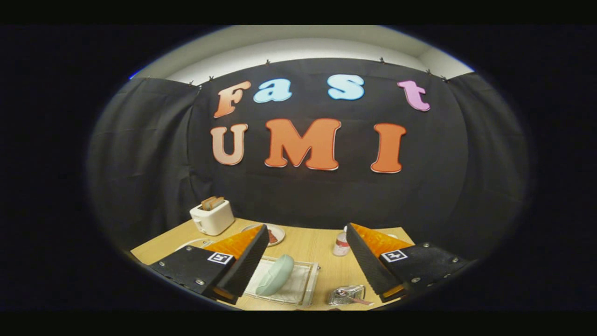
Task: Take the plate from the dish rack, then take the spoon from the basket and place it into the plate.
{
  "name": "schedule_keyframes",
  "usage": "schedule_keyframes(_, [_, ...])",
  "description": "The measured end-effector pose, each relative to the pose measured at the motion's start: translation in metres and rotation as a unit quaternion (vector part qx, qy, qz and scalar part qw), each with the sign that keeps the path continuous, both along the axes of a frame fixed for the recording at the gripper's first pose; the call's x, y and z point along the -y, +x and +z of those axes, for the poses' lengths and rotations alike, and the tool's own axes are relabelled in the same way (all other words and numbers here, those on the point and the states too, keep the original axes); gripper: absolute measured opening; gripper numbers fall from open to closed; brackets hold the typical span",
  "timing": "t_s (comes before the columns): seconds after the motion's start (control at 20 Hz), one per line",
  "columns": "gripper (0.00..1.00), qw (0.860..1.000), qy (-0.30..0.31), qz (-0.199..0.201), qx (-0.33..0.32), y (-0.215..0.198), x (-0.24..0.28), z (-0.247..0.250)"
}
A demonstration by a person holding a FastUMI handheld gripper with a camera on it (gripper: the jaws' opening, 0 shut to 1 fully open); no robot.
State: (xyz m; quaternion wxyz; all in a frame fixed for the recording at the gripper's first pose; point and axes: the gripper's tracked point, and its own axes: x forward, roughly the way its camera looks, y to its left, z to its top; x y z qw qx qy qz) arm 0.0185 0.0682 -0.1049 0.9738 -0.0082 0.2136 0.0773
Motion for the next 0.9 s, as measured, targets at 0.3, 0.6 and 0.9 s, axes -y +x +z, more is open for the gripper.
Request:
schedule_keyframes(0.3, [0.99,0.991,0.019,0.006,-0.129,0.003,-0.02,-0.058])
schedule_keyframes(0.6, [0.97,0.969,0.022,0.006,-0.244,0.0,-0.035,-0.111])
schedule_keyframes(0.9, [0.88,0.938,0.012,-0.004,-0.347,-0.012,-0.043,-0.157])
